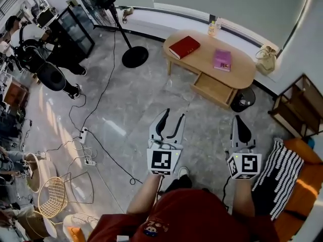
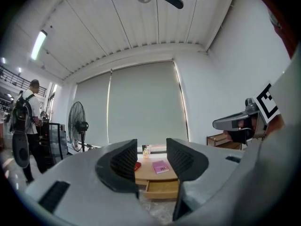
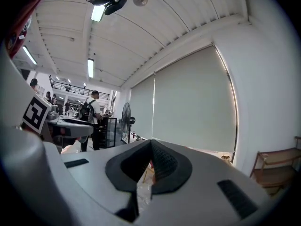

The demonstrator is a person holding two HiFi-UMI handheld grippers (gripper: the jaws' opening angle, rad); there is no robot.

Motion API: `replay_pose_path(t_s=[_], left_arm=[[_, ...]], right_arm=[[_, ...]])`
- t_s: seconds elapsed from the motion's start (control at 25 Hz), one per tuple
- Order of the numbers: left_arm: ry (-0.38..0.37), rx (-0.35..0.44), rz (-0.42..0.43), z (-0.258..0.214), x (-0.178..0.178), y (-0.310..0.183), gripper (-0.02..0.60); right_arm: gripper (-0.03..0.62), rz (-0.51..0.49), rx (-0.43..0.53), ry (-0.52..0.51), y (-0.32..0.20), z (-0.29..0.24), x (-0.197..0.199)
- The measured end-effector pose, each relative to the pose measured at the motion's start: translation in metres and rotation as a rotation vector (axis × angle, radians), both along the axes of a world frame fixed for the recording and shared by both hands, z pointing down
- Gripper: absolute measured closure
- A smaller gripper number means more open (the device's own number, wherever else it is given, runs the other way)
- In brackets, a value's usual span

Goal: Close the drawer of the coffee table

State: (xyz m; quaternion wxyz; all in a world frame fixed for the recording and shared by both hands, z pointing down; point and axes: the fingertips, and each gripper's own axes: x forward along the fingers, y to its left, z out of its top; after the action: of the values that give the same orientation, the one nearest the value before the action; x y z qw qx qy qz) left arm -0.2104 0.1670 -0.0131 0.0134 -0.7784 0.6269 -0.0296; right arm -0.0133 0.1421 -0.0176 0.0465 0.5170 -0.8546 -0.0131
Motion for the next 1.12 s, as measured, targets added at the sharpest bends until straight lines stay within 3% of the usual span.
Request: replay_pose_path(t_s=[0.28,0.6,1.12], left_arm=[[0.020,0.018,0.094,0.002,0.012,-0.036,0.391],[0.018,0.023,0.188,0.003,0.054,-0.067,0.391],[-0.016,0.036,0.195,-0.004,0.138,-0.160,0.391]], right_arm=[[0.597,0.088,0.025,0.026,-0.014,-0.005,0.012],[0.597,0.180,0.036,0.026,-0.025,-0.006,0.055],[0.597,0.207,0.034,-0.039,-0.122,0.001,0.146]])
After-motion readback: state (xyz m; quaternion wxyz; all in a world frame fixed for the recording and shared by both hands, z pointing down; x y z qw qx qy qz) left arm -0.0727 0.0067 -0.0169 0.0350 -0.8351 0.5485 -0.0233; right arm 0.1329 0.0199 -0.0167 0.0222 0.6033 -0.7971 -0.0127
